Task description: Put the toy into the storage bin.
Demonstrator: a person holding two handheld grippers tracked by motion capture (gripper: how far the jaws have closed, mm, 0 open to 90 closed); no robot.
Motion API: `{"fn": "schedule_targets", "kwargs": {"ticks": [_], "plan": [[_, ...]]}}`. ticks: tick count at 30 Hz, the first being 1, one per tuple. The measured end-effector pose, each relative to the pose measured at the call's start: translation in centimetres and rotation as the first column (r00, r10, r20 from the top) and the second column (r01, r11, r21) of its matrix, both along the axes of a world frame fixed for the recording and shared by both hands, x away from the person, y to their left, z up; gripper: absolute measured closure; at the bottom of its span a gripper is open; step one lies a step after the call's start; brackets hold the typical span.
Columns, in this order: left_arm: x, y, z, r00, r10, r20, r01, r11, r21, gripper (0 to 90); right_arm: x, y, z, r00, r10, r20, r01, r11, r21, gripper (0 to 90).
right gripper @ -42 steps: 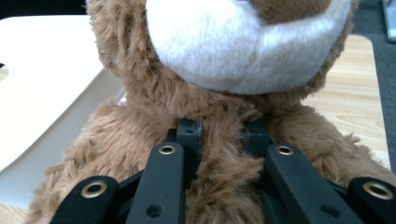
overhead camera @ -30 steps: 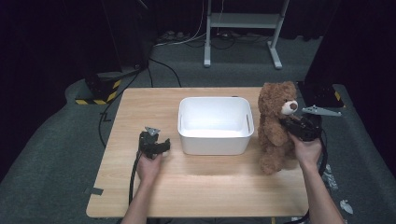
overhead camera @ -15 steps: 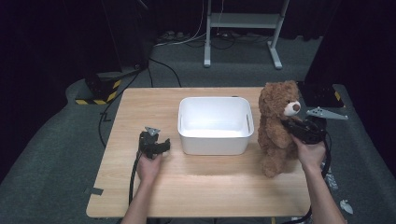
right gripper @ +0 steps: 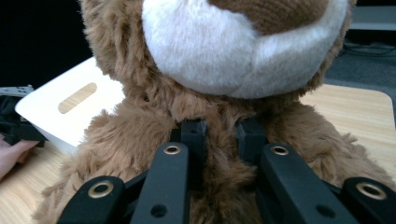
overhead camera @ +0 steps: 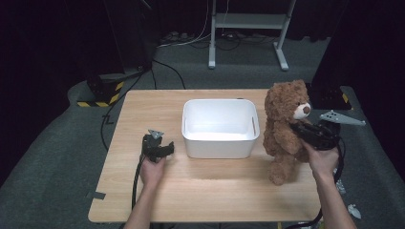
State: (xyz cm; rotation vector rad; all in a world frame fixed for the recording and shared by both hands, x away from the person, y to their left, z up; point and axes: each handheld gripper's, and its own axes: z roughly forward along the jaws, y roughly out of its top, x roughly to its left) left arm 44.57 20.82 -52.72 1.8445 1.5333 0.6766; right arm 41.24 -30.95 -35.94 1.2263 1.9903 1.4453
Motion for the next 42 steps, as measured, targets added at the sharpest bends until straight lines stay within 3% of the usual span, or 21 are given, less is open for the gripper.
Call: {"fn": "schedule_targets", "kwargs": {"ticks": [16, 42], "plan": [[0.0, 0.0, 0.0, 1.0000, 0.001, 0.000, -0.001, 1.0000, 0.000, 28.7, -0.5, 0.8, 1.1, 0.9984, 0.048, 0.029, -0.049, 0.9986, 0.018, 78.5], [0.0, 0.1, 0.0, 1.0000, -0.002, -0.001, 0.002, 1.0000, 0.003, 28.7, -0.4, 3.9, 5.6, 0.9839, 0.158, 0.083, -0.160, 0.9869, 0.017, 81.3]]}}
